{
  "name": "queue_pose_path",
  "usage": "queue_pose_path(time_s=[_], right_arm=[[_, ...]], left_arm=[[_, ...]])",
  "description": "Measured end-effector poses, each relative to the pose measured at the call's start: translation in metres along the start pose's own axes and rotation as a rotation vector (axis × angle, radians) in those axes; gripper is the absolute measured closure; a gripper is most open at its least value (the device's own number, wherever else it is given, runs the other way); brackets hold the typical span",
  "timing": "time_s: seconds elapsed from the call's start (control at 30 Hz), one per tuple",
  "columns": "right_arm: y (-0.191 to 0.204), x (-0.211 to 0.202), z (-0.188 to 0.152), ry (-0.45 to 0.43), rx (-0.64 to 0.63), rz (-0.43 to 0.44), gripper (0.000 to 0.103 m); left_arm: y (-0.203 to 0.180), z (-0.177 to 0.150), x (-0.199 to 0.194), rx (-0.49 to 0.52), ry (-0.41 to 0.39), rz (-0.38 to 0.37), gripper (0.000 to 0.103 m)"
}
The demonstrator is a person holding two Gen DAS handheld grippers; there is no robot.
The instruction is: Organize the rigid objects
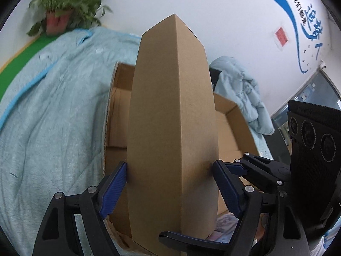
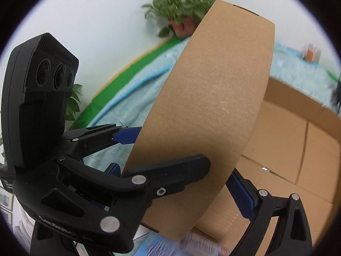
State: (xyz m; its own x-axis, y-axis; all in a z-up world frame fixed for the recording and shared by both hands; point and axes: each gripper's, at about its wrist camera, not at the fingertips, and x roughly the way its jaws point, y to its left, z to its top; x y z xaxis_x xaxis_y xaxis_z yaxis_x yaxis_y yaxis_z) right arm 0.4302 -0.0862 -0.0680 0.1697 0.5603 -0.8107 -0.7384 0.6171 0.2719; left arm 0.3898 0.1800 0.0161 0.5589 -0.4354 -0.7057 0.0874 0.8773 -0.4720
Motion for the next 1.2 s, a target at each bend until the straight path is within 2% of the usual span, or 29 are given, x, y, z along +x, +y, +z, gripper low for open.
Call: queue_pose_path(time_s=[0.1,0.2,0.27,0.37,0.47,0.53,0.6,0.67,0.7,0.73,0.8,0.83,1.0,1.07,1.13,1.17,1.2], right_arm=[[-0.008,0.023,-0.001,0.067,0.029,0.004,0.007],[-0.013,0.042,-0.001,0.11,0.04,0.056,0.007],[-0.017,0.052,-0.002,0.138,0.042,0.085,0.006],[-0.028,0.051,-0.001,0.143,0.054,0.121,0.006],[-0.048,0.05,-0.006,0.164,0.135,0.162,0.006],[-0.057,0.049,-0.011,0.156,0.16,0.205,0.006],[-0.04,0.043,-0.019,0.154,0.146,0.214,0.006],[-0.036,0.044,-0.019,0.158,0.138,0.201,0.013],[-0.037,0.046,-0.019,0.159,0.148,0.184,0.024],[-0.037,0.046,-0.02,0.159,0.157,0.171,0.041],[-0.039,0.052,-0.019,0.177,0.177,0.187,0.065],[-0.04,0.057,-0.019,0.19,0.182,0.18,0.067],[-0.029,0.054,-0.017,0.158,0.157,0.138,0.063],[-0.02,0.043,-0.022,0.108,0.161,0.072,0.048],[-0.013,0.014,-0.03,-0.005,0.155,-0.007,0.025],[-0.012,-0.009,-0.04,-0.092,0.161,-0.038,0.02],[-0.012,-0.029,-0.051,-0.165,0.172,-0.062,0.018]], left_arm=[[0.015,-0.008,0.015,-0.036,0.034,0.017,0.029],[0.028,-0.012,0.021,-0.051,0.042,0.061,0.031],[0.033,-0.015,0.02,-0.05,0.034,0.05,0.033],[0.041,-0.019,0.012,-0.058,0.002,0.042,0.036],[0.046,-0.029,-0.002,-0.055,-0.058,0.066,0.036],[0.048,-0.033,-0.004,-0.045,-0.071,0.053,0.036],[0.046,-0.037,-0.006,-0.031,-0.057,0.043,0.036],[0.046,-0.041,-0.003,-0.031,-0.041,0.048,0.037],[0.047,-0.043,-0.003,-0.031,-0.037,0.051,0.037],[0.047,-0.045,-0.003,-0.028,-0.035,0.051,0.037],[0.046,-0.049,-0.006,-0.017,-0.033,0.047,0.037],[0.045,-0.051,-0.008,-0.01,-0.037,0.051,0.037],[0.023,-0.068,-0.032,0.069,-0.121,0.125,0.037],[0.004,-0.079,-0.046,0.124,-0.189,0.17,0.034],[-0.011,-0.093,-0.062,0.153,-0.26,0.219,0.012],[-0.017,-0.101,-0.07,0.155,-0.293,0.253,0.001],[-0.023,-0.112,-0.079,0.154,-0.335,0.279,0.0]])
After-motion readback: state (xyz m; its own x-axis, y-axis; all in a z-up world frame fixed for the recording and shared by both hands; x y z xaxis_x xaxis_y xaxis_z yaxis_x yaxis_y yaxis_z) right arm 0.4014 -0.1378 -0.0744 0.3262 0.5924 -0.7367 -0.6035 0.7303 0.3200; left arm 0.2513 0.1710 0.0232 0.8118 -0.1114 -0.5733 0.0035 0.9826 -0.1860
